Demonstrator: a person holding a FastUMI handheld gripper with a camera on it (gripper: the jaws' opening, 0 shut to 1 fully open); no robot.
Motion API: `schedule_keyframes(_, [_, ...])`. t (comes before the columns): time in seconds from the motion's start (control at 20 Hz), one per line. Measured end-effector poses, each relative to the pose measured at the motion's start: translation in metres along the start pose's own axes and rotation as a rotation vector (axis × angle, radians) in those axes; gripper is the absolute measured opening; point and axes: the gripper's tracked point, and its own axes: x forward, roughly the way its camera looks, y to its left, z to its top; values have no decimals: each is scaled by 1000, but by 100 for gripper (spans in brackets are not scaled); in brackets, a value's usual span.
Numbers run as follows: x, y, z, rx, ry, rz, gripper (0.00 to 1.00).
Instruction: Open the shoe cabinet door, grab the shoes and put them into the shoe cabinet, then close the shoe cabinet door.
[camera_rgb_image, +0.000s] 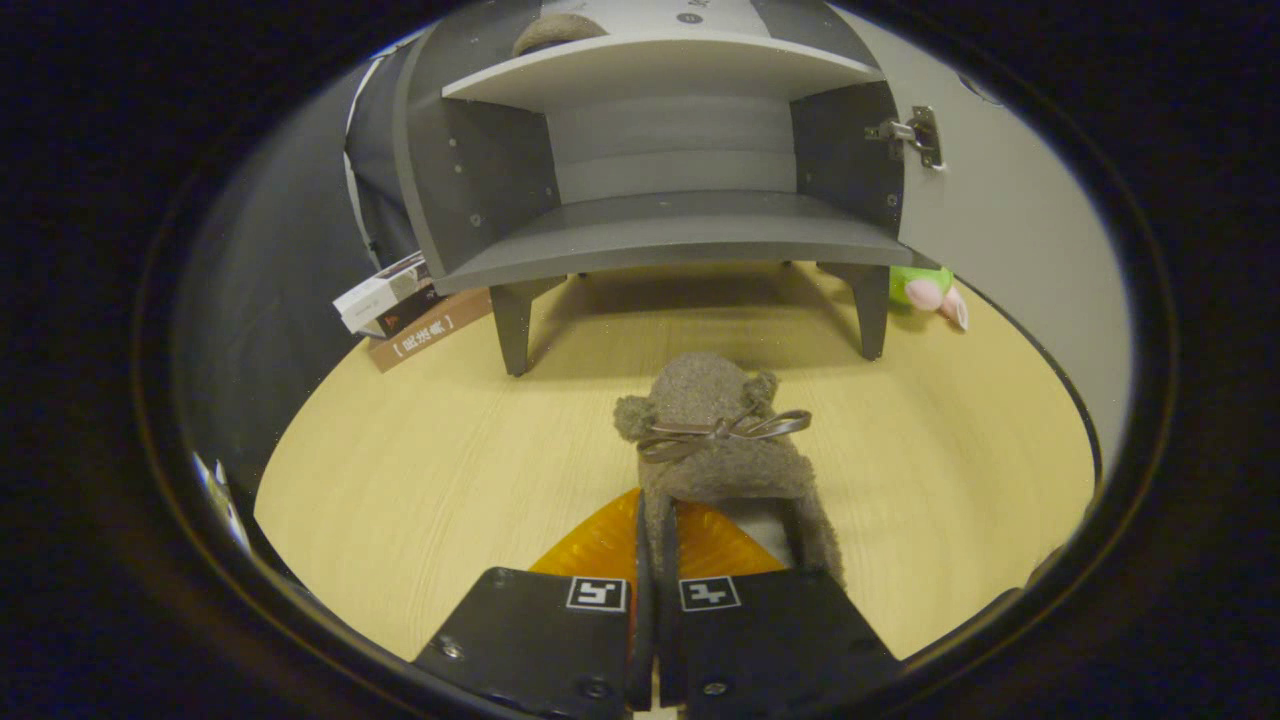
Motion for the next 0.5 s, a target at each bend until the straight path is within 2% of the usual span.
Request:
schedule_keyframes(0.25, [-43,15,19,-8,-25,72,6])
schedule_keyframes(0.5, [-105,29,61,-120,-138,66,6])
